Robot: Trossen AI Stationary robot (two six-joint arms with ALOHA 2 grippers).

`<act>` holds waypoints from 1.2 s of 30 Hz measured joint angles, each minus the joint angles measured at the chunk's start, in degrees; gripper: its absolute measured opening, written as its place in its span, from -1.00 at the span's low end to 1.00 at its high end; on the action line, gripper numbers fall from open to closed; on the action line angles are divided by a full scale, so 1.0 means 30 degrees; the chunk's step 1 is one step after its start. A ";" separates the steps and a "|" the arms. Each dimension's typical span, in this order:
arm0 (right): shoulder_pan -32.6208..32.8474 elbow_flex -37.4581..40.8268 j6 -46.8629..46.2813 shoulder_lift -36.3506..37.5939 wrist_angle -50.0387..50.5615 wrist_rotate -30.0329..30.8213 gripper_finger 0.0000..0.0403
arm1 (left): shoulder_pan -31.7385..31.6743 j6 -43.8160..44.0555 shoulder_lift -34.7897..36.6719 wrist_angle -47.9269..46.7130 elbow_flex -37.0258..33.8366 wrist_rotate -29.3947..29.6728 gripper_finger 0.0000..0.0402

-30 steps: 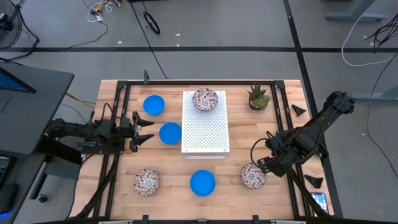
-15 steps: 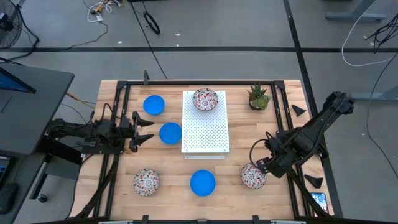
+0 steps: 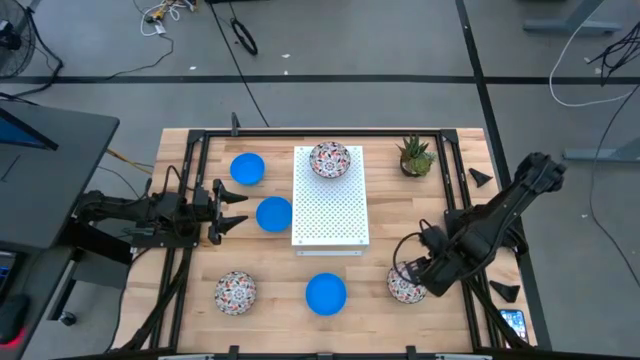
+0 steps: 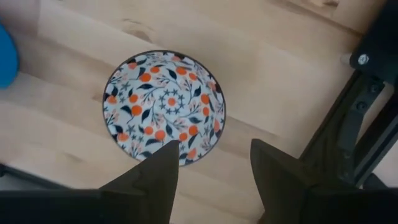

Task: Pick & Place Mini bowls
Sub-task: Stack the right white bowl on top of the other white bowl on the shelf

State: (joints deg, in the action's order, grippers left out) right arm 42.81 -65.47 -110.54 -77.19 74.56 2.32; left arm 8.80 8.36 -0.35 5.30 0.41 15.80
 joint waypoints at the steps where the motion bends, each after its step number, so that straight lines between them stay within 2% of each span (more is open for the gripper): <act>1: 0.0045 0.0000 0.0000 -0.0158 0.0017 0.0085 0.00 | 0.0000 -0.0001 -0.0002 0.0000 -0.0001 -0.0002 0.44; 36: 0.1323 0.0000 -0.3868 -0.3211 0.0320 -0.0637 0.00 | 0.0000 -0.0001 -0.0003 0.0000 0.0006 -0.0003 0.44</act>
State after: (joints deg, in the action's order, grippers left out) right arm 46.78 -65.47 -122.14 -86.82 75.52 0.40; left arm 8.80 8.36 -0.36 5.30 0.43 15.79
